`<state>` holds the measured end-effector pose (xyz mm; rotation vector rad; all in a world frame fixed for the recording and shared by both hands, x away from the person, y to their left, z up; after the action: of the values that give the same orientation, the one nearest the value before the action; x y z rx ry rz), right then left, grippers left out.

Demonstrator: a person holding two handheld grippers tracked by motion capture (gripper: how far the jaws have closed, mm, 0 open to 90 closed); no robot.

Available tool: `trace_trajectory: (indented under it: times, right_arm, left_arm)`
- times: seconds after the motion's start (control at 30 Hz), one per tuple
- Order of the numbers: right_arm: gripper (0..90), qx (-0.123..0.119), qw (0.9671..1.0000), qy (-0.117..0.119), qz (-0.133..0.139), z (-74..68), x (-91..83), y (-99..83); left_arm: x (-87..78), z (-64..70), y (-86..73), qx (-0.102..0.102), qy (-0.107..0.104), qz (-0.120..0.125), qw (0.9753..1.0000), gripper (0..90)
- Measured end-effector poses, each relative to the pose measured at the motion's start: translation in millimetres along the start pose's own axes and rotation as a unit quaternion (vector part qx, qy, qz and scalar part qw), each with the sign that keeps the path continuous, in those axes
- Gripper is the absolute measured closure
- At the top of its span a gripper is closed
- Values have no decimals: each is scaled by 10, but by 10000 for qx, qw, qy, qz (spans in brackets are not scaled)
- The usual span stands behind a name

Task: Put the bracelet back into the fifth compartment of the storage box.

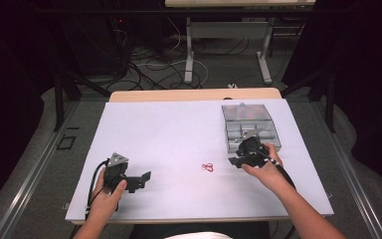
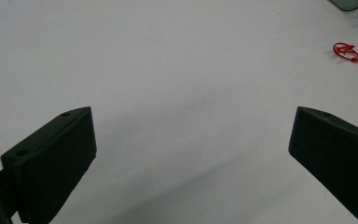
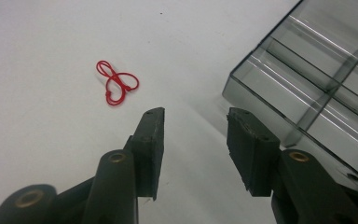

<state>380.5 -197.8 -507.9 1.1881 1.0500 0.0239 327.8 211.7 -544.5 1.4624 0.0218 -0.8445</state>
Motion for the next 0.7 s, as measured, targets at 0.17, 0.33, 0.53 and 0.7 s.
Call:
trace_trajectory:
  times: [0.17, 0.33, 0.53, 0.7]
  right_arm:
    - [555, -88, 9998, 85, -133, -35, 42, 40]
    - [537, -246, 9994, 216, -147, -88, 154, 67]
    - [543, -225, 9988, 333, -293, -134, 199, 93]
    - [565, -391, 9979, 473, -225, -174, 263, 99]
  left_arm:
    - [-1, -3, 0, 0, -8, 5, 10000, 6]
    - [-2, -9, 1, 31, -20, -32, 10000, 6]
    - [-1, -11, 1, 34, -23, -32, 10000, 6]
    - [2, -15, 0, 29, -27, -35, 10000, 6]
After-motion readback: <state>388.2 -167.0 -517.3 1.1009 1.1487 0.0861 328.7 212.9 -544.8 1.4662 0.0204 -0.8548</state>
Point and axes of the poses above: each handheld gripper's, and its own axes: x roughly forward along the jaws, y roughly out of its top, z roughly to its right, the point moved 1 cm from there along x, roughly forward along the jaws, and after that the axes turned 11 degrees about z, right-handed, at the moved point
